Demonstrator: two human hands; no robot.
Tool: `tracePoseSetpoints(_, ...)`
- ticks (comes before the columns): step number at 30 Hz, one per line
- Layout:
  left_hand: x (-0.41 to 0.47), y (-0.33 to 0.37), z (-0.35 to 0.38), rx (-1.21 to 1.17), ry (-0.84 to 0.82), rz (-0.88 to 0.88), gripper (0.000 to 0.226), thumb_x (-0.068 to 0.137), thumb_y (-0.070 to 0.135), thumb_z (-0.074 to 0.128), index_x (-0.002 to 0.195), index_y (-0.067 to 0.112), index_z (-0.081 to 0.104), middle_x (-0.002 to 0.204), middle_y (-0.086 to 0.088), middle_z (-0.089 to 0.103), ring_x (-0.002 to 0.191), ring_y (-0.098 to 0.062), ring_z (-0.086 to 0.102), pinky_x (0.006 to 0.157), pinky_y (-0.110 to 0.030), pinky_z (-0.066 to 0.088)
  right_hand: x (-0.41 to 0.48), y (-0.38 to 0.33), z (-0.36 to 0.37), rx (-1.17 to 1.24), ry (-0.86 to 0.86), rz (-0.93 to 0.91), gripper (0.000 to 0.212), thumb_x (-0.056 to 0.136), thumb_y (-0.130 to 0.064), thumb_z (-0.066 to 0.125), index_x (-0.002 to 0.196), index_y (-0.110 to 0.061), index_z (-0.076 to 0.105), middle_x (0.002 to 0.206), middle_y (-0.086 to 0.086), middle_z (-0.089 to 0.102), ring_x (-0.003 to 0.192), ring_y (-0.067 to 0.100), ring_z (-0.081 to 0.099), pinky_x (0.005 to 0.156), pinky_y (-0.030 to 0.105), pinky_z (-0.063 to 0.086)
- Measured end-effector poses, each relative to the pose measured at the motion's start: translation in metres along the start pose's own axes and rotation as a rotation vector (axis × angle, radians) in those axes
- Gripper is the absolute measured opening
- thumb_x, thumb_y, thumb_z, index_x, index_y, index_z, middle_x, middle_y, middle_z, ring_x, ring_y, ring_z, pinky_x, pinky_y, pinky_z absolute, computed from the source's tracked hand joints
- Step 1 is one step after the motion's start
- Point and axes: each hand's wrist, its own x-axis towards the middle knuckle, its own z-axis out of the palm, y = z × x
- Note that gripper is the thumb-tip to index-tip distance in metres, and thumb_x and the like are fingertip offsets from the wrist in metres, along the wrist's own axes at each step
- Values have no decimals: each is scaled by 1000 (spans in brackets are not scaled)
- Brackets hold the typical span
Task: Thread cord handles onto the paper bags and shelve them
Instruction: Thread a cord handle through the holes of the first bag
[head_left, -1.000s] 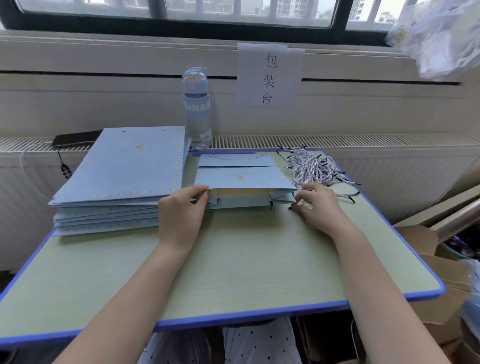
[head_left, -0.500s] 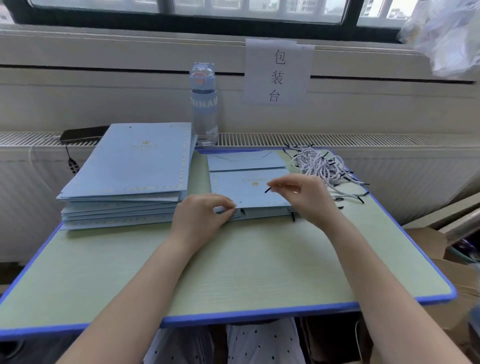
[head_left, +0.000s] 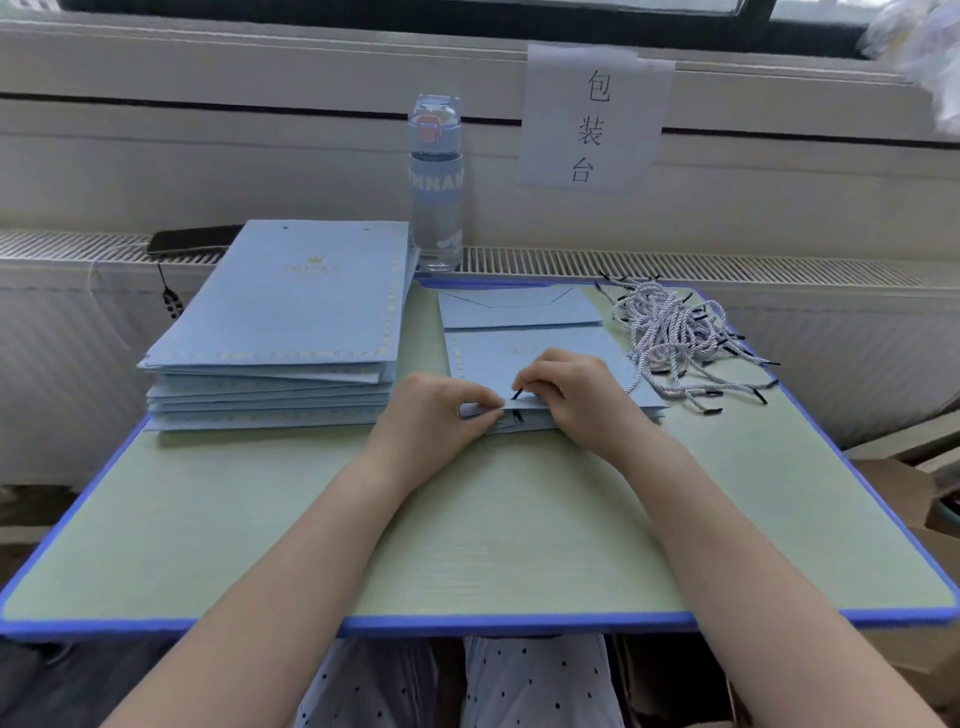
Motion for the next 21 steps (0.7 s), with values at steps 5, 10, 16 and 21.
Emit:
tracePoseSetpoints(5,0,0,0,-15,37,27,12,74,12,79,86,14,78,85,4,75,82,-1,65,76,-20,49,2,-8,3,6,8,-39,20,81,4,53,83,-1,73,84,13,66,75,25,62,72,20,40)
tracePoseSetpoints(10,0,4,1,-38,105,23,10,74,10,78,84,9,77,81,1,75,82,-1,64,71,-6,45,0,-10,2,100,90,40,21,85,0,61,101,-6,72,86,6,71,81,17,64,82,20,46)
tracePoseSetpoints(16,1,7,2,-98,130,-53,7,79,12,76,84,7,76,77,9,70,74,13,58,68,0,37,-1,-14,-4,137,55,126,18,90,-2,58,96,-10,72,88,-5,71,90,17,64,85,32,49)
tracePoseSetpoints(21,2,6,2,-123,133,-108,7,81,14,75,85,10,77,74,17,65,67,18,56,67,-2,38,-1,-16,-5,142,-11,131,23,93,-2,51,99,-9,72,101,-1,66,98,15,60,89,21,43)
